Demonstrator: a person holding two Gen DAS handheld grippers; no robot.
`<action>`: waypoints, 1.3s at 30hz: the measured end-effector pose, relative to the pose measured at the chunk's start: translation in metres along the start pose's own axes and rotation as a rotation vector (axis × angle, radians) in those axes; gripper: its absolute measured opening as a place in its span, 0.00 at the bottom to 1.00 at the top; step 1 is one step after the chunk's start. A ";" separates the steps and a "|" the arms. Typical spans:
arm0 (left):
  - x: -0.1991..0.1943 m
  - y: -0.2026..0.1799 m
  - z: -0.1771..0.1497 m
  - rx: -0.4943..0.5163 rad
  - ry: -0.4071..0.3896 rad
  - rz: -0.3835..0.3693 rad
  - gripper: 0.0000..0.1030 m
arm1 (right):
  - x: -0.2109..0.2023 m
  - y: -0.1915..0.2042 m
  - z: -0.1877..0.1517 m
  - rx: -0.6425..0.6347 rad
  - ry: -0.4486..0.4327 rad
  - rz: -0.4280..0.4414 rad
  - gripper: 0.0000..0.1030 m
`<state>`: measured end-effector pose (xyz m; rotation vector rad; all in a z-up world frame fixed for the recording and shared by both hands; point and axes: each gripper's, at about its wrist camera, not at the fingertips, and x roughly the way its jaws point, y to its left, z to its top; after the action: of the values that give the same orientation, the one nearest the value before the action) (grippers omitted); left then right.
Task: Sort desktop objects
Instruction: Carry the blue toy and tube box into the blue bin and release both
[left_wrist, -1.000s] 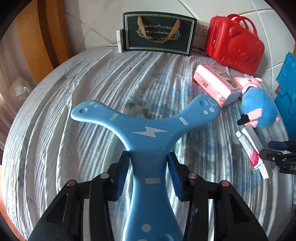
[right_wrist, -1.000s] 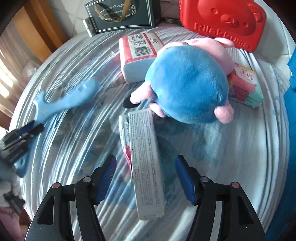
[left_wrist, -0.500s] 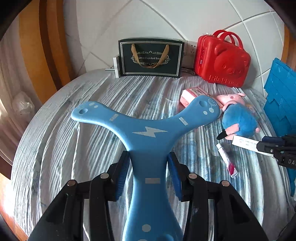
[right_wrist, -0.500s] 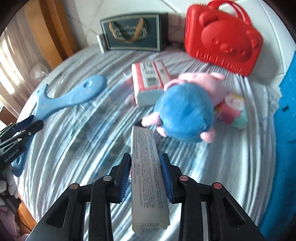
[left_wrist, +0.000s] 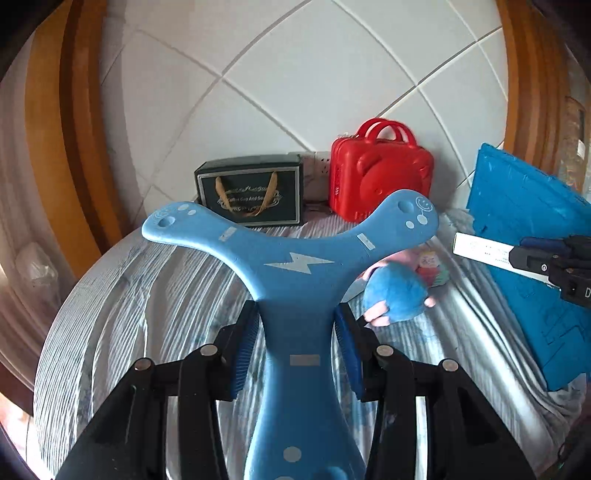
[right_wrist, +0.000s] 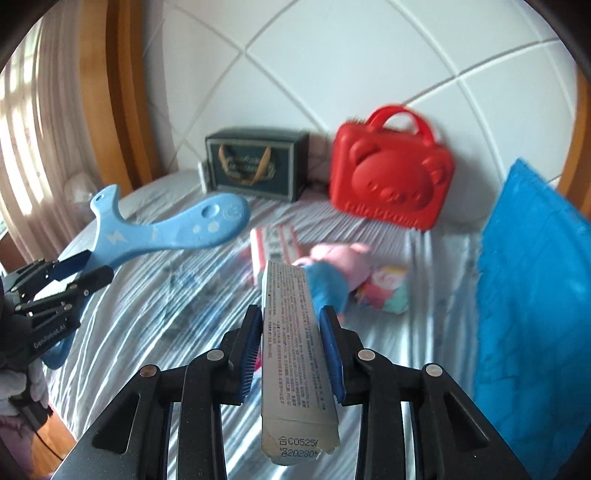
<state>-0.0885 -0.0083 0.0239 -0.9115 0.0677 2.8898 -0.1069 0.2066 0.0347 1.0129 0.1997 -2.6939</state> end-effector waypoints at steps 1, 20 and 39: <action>-0.004 -0.008 0.006 0.007 -0.017 -0.013 0.40 | -0.015 -0.008 0.003 0.008 -0.030 -0.025 0.31; -0.065 -0.269 0.128 0.212 -0.284 -0.398 0.40 | -0.236 -0.200 -0.016 0.180 -0.286 -0.491 0.31; -0.044 -0.535 0.141 0.446 0.057 -0.565 0.40 | -0.280 -0.375 -0.112 0.308 -0.148 -0.622 0.31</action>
<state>-0.0694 0.5293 0.1598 -0.7701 0.3760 2.2017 0.0599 0.6431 0.1505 0.9387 0.0787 -3.4368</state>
